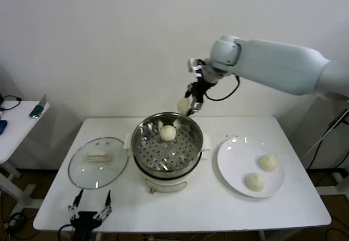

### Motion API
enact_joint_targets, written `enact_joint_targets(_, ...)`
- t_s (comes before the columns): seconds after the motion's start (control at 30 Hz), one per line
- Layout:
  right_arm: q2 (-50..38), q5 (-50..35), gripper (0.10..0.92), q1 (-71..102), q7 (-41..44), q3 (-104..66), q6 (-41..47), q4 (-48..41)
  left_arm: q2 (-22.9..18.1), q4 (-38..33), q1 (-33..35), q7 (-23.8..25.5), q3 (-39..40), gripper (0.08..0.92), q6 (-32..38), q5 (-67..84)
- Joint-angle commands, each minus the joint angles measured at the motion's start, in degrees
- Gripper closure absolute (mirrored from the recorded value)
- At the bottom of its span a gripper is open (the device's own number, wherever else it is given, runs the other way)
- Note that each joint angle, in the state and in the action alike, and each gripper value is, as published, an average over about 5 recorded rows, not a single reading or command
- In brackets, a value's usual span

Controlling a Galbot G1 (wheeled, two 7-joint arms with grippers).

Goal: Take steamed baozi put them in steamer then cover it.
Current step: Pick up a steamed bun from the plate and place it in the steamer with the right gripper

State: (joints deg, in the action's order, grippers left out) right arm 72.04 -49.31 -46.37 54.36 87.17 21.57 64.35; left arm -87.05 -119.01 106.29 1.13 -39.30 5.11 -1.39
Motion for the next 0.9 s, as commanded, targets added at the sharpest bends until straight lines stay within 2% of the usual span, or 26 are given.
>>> enact_joint_targets(0.03,10.91,-3.28,0.287,2.72,-2.74,1.53,1.93,-0.30,-0.55,-1.45,0.81,-0.06,0.21,0.177,-0.20,-0.26)
enact_joint_targets(0.9,14.50,1.64,0.287,13.85,-4.14,2.17,1.83,-5.05,-0.21,0.77,-1.53,0.10,-0.38,0.177,-0.47,0.06)
